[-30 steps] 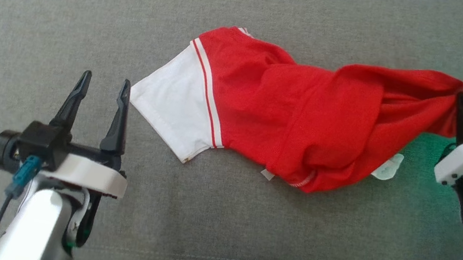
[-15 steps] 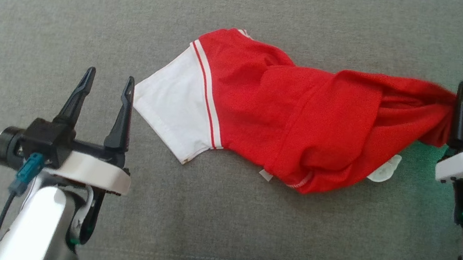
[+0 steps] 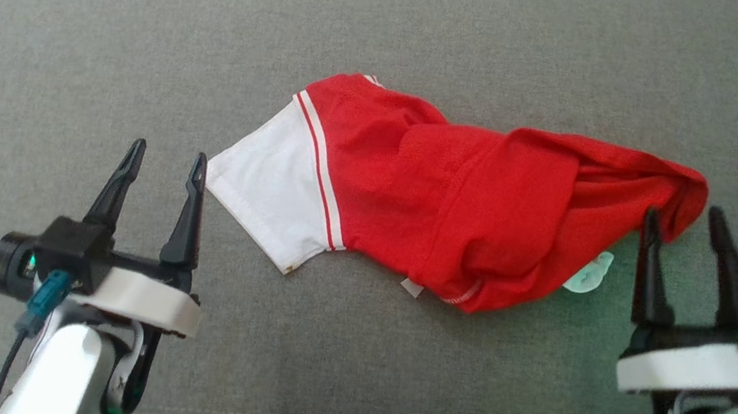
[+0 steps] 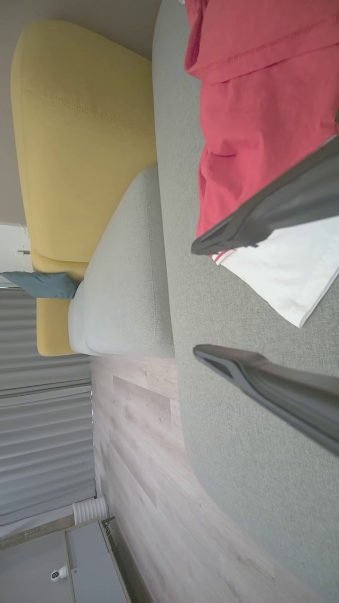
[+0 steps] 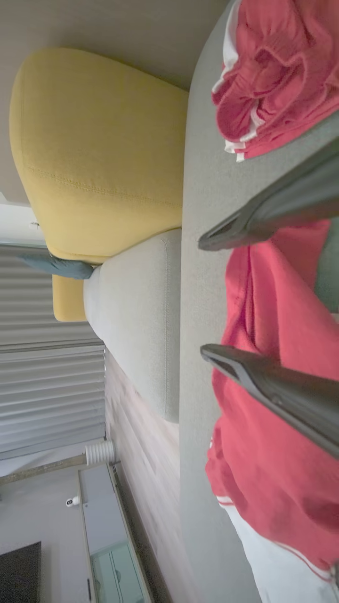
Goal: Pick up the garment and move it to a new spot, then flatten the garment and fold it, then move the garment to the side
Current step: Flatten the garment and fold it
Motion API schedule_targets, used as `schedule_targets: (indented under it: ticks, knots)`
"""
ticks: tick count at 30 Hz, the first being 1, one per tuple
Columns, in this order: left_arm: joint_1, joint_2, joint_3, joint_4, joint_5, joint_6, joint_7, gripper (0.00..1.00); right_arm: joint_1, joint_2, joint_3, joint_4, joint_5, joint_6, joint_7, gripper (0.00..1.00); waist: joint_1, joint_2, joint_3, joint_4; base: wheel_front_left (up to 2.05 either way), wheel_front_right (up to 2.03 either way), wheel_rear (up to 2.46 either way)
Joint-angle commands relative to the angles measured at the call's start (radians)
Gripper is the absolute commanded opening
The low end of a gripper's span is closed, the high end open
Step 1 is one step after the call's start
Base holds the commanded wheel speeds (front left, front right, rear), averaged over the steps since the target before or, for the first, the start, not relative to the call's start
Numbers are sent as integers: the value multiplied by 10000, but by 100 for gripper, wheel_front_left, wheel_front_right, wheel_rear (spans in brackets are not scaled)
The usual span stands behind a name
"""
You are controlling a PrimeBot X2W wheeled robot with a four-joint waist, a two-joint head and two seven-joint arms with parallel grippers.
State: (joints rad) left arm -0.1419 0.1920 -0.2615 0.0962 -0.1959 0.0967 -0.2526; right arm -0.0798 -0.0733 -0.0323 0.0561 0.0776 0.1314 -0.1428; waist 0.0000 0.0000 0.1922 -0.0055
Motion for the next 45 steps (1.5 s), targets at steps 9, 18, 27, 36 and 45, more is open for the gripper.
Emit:
schedule_targets:
  ticks: [9,18,27,36,45]
  knots:
    - [268,171,423,-348,47,143,-91,100,667,191,504,-1108,102,-7,468,100,0,0,-342,-102,0,0,0]
    - [253,159,375,-324,24,171,-91,100,657,220,584,-1199,152,-7,703,100,0,0,-306,-91,0,0,0]
    - [147,143,344,-319,16,179,-91,100,421,194,1710,-953,324,-7,1951,100,0,0,-205,-72,0,0,0]
    - [-145,-5,235,-319,17,70,-91,100,-89,-7,3941,-223,832,-7,3150,100,0,0,123,252,0,0,0]
    - [-219,-147,268,-271,54,-26,-91,100,-595,67,4178,805,878,-7,2956,0,0,0,217,478,0,0,0]
